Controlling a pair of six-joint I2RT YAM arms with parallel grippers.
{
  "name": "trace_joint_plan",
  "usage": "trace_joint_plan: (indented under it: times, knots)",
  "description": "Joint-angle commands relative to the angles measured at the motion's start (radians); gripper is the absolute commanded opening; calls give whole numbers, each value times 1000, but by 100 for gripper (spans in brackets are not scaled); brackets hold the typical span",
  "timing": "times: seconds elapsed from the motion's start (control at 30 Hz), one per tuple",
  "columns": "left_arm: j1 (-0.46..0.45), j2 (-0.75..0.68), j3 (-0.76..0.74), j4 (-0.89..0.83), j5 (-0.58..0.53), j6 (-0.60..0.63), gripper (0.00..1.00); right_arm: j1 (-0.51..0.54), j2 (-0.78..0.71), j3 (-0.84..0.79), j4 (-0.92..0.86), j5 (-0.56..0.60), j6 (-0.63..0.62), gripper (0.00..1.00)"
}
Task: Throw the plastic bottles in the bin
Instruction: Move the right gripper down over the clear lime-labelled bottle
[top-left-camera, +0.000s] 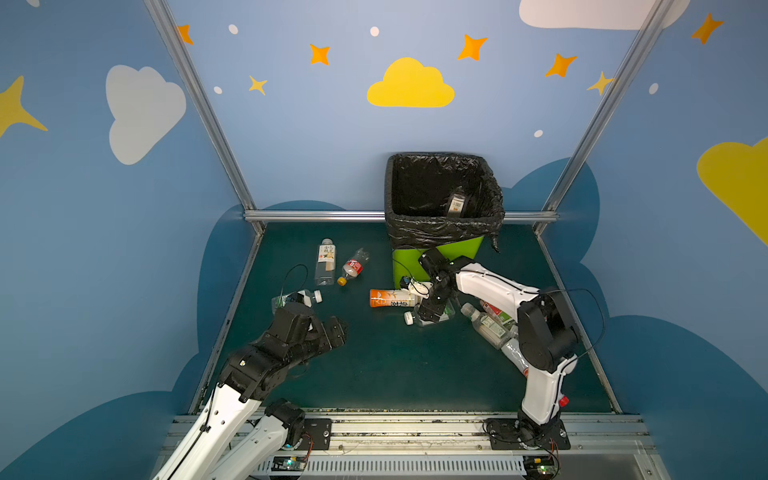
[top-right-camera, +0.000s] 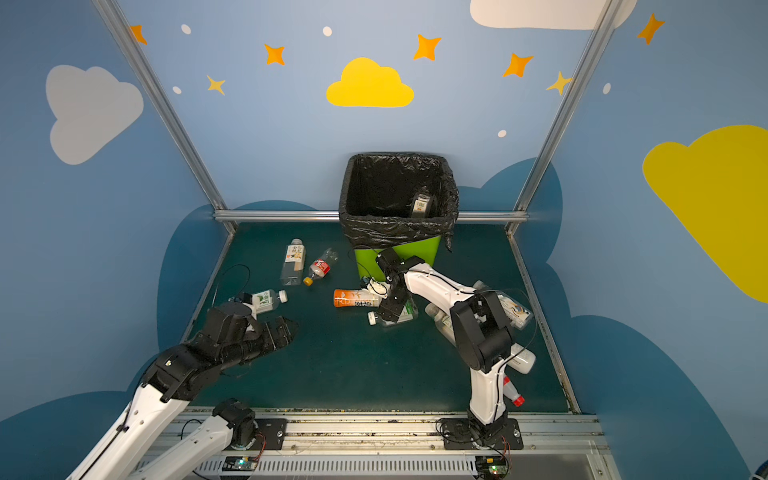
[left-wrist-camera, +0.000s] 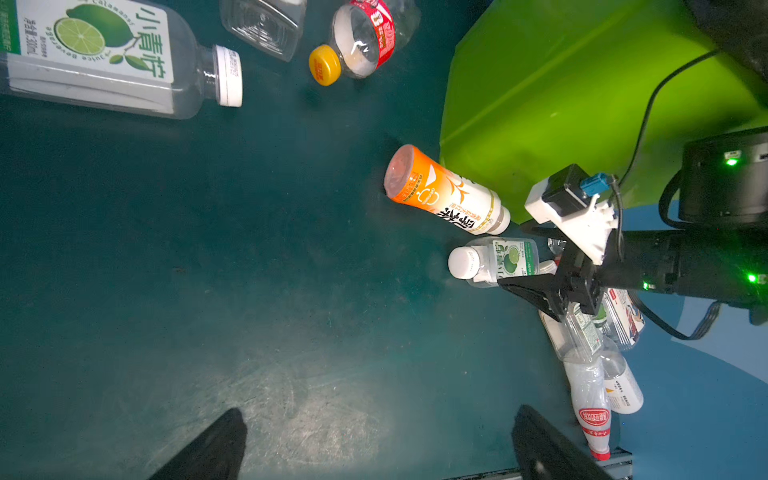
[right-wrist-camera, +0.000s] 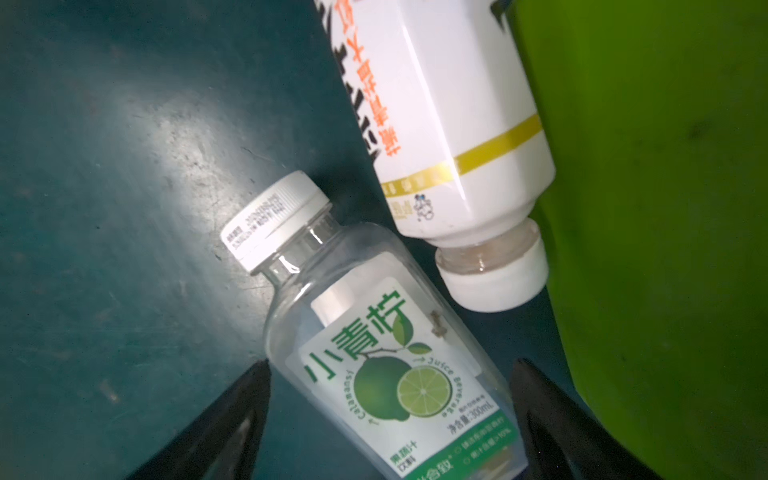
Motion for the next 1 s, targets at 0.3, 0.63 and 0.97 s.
trace_joint_plan:
  times: [0.3,0.63,0.97]
  knots:
    - [0,-6,45,-38,-53,46,100,-47,63,64,-124,-165,30,91]
    - [0,2,51,-34,-44,49,100,-39,54,24,-151,-219,71,91]
    - [-1,-66,23,-47,-59,15,100,8,-25,-62,-164,-248,163,91]
